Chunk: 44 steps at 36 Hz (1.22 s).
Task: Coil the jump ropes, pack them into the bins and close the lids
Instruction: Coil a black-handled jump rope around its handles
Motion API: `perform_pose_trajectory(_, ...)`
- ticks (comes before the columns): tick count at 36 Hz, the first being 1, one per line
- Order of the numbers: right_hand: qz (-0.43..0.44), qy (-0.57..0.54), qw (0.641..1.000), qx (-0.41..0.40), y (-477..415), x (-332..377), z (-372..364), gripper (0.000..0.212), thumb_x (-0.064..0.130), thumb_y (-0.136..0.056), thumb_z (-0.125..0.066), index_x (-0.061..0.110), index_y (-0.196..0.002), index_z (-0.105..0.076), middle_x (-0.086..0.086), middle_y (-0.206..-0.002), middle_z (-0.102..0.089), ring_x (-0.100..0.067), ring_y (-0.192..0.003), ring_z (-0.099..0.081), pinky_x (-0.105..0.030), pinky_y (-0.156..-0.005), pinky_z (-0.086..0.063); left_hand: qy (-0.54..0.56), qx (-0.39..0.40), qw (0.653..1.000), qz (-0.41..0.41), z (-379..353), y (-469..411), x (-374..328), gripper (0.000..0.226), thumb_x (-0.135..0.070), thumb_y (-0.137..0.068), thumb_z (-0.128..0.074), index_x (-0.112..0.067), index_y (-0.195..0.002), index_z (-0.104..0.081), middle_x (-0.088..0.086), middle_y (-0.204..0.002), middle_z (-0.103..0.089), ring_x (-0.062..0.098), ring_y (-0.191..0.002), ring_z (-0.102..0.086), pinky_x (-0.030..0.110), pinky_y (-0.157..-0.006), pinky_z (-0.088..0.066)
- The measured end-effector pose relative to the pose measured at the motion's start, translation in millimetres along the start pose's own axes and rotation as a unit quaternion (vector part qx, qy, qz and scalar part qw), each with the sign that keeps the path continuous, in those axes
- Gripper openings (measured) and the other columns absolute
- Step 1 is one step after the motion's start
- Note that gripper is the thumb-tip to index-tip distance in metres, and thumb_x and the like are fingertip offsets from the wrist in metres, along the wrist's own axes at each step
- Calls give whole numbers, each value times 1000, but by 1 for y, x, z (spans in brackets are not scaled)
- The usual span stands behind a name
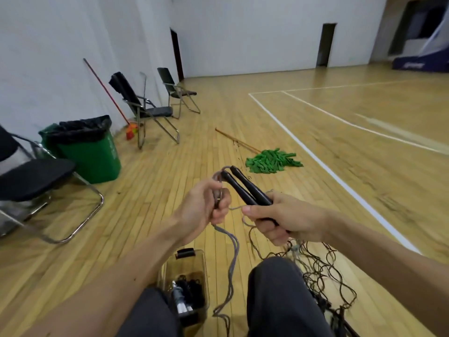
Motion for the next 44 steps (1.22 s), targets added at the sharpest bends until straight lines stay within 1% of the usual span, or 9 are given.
perform_pose_trajectory(7, -7, -108, 994, 32, 14, -1, -33, 33, 31, -103, -54, 18, -73, -44, 2, -58, -31, -8, -43, -27, -19, -41, -27, -50, -124, 991, 0, 1, 0, 5, 60, -65, -95, -26, -13, -85, -54, 0, -57, -38, 16, -50, -30, 24, -48, -27)
perform_pose_trajectory(11, -7, -182, 983, 22, 4, -7, -42, 33, 30, -102, -54, 19, -73, -45, 3, -59, -27, -7, -43, -24, -18, -39, -26, -12, -197, 980, 40, 8, -2, 30, 74, -68, -96, -24, -6, -101, -64, 9, -70, -66, 17, -54, -60, 25, -50, -43)
perform_pose_trajectory(21, -43, -264, 962, 51, -42, -74, -65, 26, 34, -94, -58, 17, -77, -49, 6, -56, -27, -6, -42, -24, -17, -37, -25, -86, -203, 969, 107, 34, 16, 102, 73, -62, -100, -13, -13, -71, -58, 2, -57, -55, 12, -52, -49, 23, -51, -36)
perform_pose_trajectory(26, -62, -276, 958, 49, -67, -106, -70, 27, 36, -94, -59, 18, -77, -48, 5, -57, -28, -7, -42, -25, -18, -37, -26, -27, -226, 960, 161, 49, 31, 172, 90, -75, -95, -25, 5, -102, -65, 20, -91, -68, 33, -88, -65, 49, -91, -51)
perform_pose_trajectory(28, -64, -274, 959, 33, -77, -115, -65, 29, 40, -91, -61, 18, -77, -49, 4, -58, -28, -7, -43, -26, -19, -38, -25, -10, -228, 956, 182, 51, 34, 193, 70, -63, -102, -30, -5, -117, -67, 16, -110, -72, 30, -108, -67, 50, -101, -48)
perform_pose_trajectory(30, -75, -259, 963, 24, -89, -126, -57, 30, 40, -92, -61, 18, -76, -49, 4, -58, -30, -8, -44, -26, -19, -39, -25, -11, -233, 954, 187, 55, 29, 209, 43, -44, -108, -32, -15, -119, -62, 9, -110, -72, 23, -103, -67, 42, -93, -50)
perform_pose_trajectory(34, -112, -203, 973, 18, -110, -151, -42, 30, 33, -102, -56, 18, -78, -46, 5, -57, -35, -8, -44, -29, -20, -41, -26, -95, -248, 952, 154, 74, 18, 211, 22, -24, -109, -35, -20, -116, -56, -3, -72, -61, 5, -57, -52, 16, -50, -40)
perform_pose_trajectory(39, -151, -80, 985, 35, -134, -178, -31, 26, 30, -102, -58, 17, -81, -48, 4, -59, -37, -10, -47, -30, -22, -43, -28, -327, -160, 917, 160, 91, 17, 223, 20, -32, -107, -40, -28, -110, -59, 3, -92, -70, 20, -81, -65, 42, -72, -53)
perform_pose_trajectory(44, -186, 61, 979, 62, -153, -196, -19, 21, 25, -100, -62, 14, -86, -49, 4, -57, -38, -11, -46, -32, -23, -43, -31, -586, -29, 794, 160, 87, 14, 224, 26, -36, -109, -33, -22, -120, -52, 4, -92, -67, 25, -83, -64, 36, -65, -47)
Point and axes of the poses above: each hand's wrist, its own y-axis away from the middle knuckle, its own z-axis out of the back of the hand, x = y × z, the point moved 10 cm from there along -y, towards the middle knuckle
